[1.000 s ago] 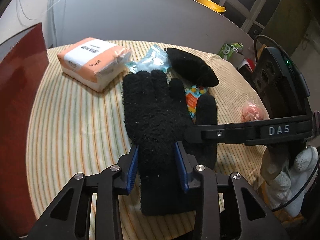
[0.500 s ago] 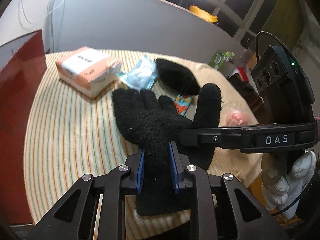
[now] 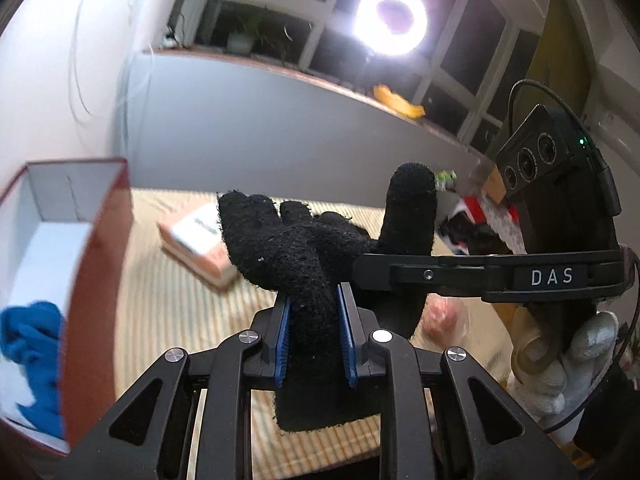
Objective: Organize soft objects
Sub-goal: 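Lift the black glove with both grippers over the shoebox, then lower the glove onto the towel in the box and open both grippers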
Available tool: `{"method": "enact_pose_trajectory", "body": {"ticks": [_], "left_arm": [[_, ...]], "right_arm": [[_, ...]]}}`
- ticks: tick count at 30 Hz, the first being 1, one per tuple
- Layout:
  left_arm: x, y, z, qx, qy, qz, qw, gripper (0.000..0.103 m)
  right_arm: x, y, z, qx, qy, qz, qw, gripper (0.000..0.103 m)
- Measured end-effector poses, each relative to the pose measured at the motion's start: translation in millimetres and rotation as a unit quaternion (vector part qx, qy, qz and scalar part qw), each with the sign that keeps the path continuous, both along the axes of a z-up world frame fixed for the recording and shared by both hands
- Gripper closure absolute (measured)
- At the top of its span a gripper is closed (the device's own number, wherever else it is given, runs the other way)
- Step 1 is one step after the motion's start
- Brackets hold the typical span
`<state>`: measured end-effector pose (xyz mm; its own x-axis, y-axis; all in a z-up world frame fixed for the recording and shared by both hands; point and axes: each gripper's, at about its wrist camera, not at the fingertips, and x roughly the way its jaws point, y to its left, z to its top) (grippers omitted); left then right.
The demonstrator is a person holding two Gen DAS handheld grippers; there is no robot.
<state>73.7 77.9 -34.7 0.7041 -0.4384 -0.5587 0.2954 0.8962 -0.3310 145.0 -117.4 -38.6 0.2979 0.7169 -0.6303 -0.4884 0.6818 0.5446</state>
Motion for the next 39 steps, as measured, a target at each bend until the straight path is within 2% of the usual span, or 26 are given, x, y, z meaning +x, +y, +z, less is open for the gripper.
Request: {"method": "enact_pose_trajectory", "body": {"ticks": [7,17,21,26,32,39], "left_arm": [[-5,35,21,0.009,-0.031,0.045,0.9985,0.084],[9,102,36,0.068,-0.038,0.131,0.9883,0.084],[20,129,29,0.084,-0.022,0.160,0.9833,0.084],[32,152,12,0.087,0.006,0.182,0.9795,0.084],[40,162,-3,0.105,0.025,0.200,0.9738,0.084],[43,162,-12,0.129,0.036,0.216,0.9672,0.084]], "right_arm": [[5,47,27,0.011,-0.031,0.032,0.999,0.093],[35,144,36,0.016,-0.044,0.089,0.995,0.093],[52,185,28,0.010,-0.042,0.106,0.993,0.093],[70,220,11,0.000,-0.027,0.115,0.993,0.093],[82,241,-12,-0.016,-0.012,0.118,0.993,0.093],[89,245,-19,-0.023,-0.004,0.113,0.993,0.091]]}}
